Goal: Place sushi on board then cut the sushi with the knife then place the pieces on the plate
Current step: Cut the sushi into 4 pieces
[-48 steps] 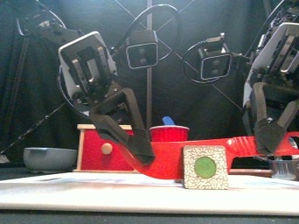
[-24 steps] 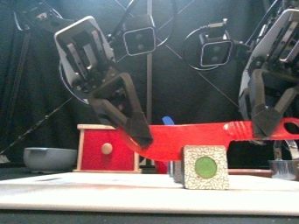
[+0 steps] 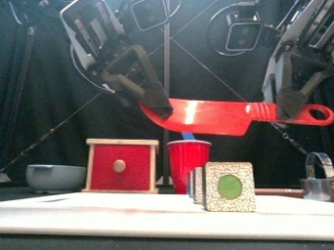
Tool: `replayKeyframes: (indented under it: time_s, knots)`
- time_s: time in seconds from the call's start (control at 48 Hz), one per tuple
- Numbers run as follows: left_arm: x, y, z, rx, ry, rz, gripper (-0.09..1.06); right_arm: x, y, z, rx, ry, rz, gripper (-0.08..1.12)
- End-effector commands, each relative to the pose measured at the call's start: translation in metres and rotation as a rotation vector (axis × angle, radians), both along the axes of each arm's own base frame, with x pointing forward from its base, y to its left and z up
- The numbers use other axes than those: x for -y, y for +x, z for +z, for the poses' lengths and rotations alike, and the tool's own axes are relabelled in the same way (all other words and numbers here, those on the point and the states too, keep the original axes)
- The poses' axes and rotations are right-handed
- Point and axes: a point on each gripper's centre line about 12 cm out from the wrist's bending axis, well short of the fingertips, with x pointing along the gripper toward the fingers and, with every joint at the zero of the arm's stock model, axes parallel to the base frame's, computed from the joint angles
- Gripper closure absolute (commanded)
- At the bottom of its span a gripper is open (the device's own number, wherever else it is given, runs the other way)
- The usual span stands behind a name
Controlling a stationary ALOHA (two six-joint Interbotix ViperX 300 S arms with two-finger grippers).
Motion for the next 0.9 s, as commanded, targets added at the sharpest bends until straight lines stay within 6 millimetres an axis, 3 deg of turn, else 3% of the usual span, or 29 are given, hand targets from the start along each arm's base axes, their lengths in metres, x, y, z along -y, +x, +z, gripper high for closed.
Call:
replayKeyframes:
  time_s: [0.021, 0.479, 0.667, 0.896]
  knots:
    - [-0.012, 0.001, 0.017, 0.069, 0.028, 0.001, 0.31, 0.003, -0.006, 0.018, 0.054, 0.015, -0.006, 0.78]
    - [-0.049, -0.018, 0.035, 0.18, 0.093, 0.033, 0.25, 0.027, -0.062, 0.022, -0.022, 0.088, -0.066, 0.78]
    - [-0.067, -0.021, 0.033, 0.222, 0.091, 0.078, 0.25, 0.03, -0.093, 0.024, -0.087, 0.162, -0.107, 0.78]
    - [-0.075, -0.022, 0.029, 0.221, 0.097, 0.093, 0.25, 0.034, -0.13, 0.018, -0.215, 0.211, -0.185, 0.78]
